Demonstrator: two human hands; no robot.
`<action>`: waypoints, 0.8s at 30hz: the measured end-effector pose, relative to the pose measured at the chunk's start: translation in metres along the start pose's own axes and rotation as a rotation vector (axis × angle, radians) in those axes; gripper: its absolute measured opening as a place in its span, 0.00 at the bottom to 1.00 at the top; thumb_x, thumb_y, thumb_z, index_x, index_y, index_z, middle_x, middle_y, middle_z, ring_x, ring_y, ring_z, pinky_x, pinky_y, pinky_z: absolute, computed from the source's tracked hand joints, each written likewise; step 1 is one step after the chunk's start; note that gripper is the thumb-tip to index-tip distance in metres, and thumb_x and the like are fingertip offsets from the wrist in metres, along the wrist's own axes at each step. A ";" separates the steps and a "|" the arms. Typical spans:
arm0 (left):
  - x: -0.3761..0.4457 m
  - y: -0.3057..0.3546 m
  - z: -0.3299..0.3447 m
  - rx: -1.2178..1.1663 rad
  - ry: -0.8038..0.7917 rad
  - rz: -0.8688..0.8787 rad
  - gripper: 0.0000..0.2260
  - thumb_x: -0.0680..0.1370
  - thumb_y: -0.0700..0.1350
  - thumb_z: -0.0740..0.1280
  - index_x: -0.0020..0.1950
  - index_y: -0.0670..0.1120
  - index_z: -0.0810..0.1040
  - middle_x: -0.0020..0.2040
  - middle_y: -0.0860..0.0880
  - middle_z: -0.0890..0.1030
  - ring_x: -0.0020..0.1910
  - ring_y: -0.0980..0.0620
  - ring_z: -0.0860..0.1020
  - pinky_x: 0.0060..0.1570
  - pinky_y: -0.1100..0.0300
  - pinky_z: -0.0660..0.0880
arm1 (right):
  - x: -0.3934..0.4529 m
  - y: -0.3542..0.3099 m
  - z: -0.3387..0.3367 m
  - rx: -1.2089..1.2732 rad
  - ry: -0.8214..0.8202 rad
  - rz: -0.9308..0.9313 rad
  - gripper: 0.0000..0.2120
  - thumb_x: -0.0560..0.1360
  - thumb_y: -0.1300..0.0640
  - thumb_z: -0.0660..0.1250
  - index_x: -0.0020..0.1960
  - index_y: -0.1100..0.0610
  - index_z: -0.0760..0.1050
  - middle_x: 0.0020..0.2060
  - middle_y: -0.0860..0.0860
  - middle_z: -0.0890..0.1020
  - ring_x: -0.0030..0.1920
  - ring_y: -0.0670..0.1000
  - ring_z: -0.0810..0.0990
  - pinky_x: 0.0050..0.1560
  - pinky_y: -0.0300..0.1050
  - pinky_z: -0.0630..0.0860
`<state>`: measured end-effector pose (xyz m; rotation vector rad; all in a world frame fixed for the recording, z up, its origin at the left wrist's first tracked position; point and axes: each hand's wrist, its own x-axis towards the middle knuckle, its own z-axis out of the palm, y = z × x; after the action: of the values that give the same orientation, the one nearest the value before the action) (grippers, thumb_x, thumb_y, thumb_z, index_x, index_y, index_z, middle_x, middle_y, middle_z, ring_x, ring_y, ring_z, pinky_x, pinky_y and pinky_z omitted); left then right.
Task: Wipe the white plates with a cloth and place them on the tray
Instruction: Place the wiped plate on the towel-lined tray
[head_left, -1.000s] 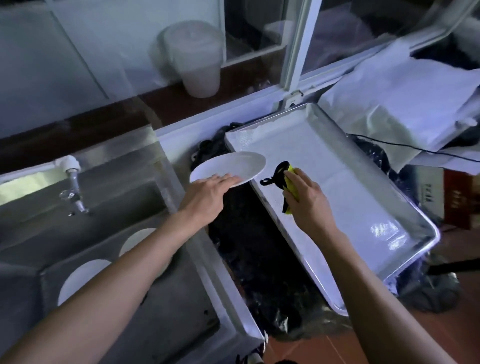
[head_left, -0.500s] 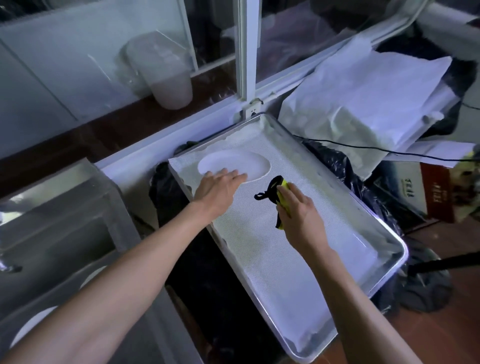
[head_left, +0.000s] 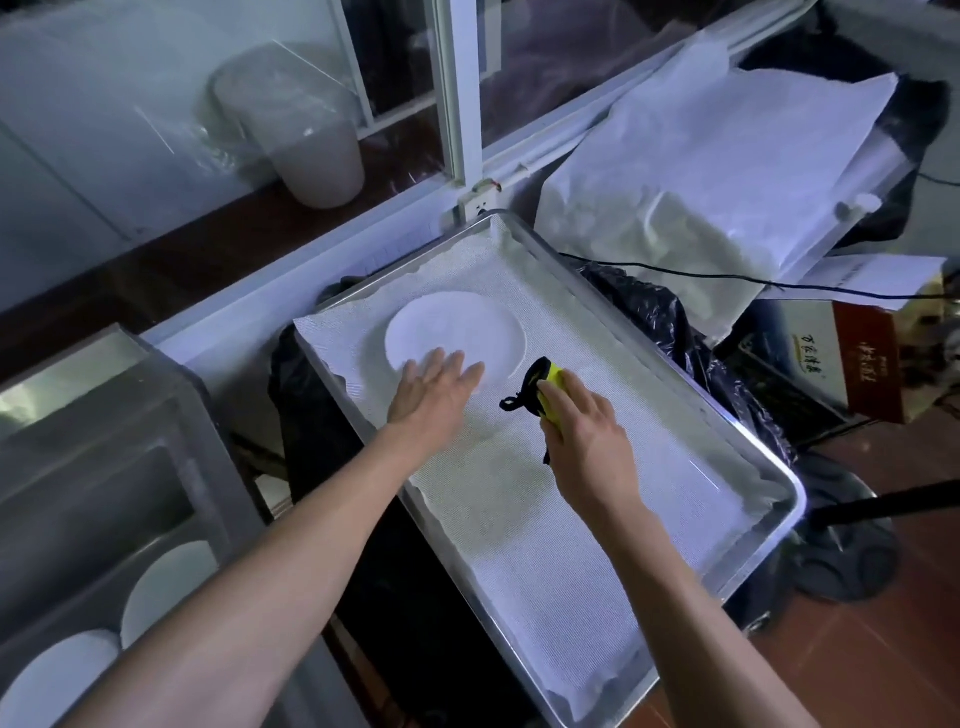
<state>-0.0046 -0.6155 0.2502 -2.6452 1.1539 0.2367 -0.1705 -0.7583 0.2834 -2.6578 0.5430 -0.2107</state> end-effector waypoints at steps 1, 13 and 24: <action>-0.001 0.001 0.004 0.002 -0.014 0.002 0.34 0.80 0.38 0.60 0.83 0.52 0.50 0.82 0.47 0.54 0.81 0.43 0.52 0.75 0.42 0.58 | -0.001 0.000 0.000 -0.004 -0.006 -0.003 0.18 0.81 0.59 0.63 0.70 0.50 0.68 0.68 0.47 0.69 0.60 0.59 0.72 0.47 0.59 0.78; -0.049 -0.013 -0.017 -0.245 -0.017 -0.023 0.07 0.77 0.36 0.58 0.44 0.46 0.73 0.43 0.47 0.79 0.46 0.39 0.80 0.45 0.50 0.77 | -0.018 -0.022 -0.006 0.043 -0.021 0.028 0.18 0.81 0.59 0.62 0.71 0.50 0.69 0.68 0.46 0.70 0.60 0.60 0.72 0.49 0.57 0.77; -0.196 -0.092 0.021 -0.488 0.218 -0.211 0.10 0.81 0.48 0.63 0.50 0.51 0.85 0.47 0.52 0.84 0.47 0.47 0.82 0.43 0.53 0.78 | -0.043 -0.153 0.021 0.228 -0.022 -0.244 0.21 0.78 0.63 0.64 0.70 0.53 0.71 0.68 0.48 0.71 0.58 0.63 0.74 0.51 0.55 0.77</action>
<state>-0.0695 -0.4123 0.2925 -3.2666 0.9584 0.2163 -0.1527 -0.6046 0.3271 -2.4932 0.1731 -0.2959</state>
